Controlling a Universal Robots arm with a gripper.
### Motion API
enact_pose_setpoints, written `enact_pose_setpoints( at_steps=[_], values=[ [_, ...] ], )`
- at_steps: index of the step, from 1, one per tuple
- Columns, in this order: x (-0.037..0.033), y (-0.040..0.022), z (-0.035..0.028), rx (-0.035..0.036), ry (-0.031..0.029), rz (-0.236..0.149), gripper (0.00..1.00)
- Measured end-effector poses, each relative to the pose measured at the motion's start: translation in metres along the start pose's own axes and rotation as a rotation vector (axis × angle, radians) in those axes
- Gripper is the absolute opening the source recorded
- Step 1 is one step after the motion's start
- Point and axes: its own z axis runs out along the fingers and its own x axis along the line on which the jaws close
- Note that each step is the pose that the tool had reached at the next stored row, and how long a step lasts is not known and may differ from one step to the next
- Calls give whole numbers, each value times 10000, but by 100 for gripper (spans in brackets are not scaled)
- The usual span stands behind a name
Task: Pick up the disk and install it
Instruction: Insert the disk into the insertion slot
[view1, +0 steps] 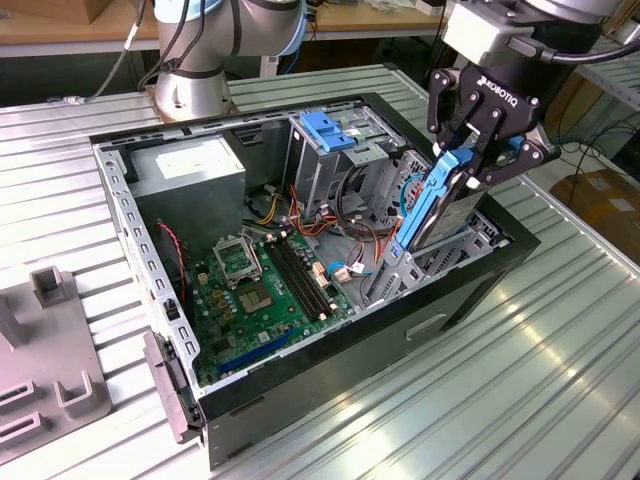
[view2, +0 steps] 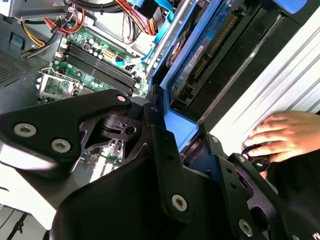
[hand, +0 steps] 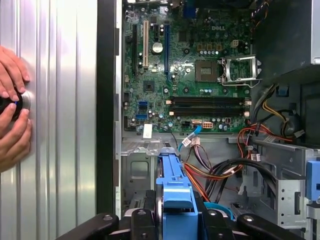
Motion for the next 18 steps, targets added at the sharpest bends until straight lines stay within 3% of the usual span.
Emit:
enact_pose_setpoints(
  at_steps=[13,18],
  values=[
    [1,0,263,0,2,0,37],
    [2,1,415,1,-1,0,37]
  ],
)
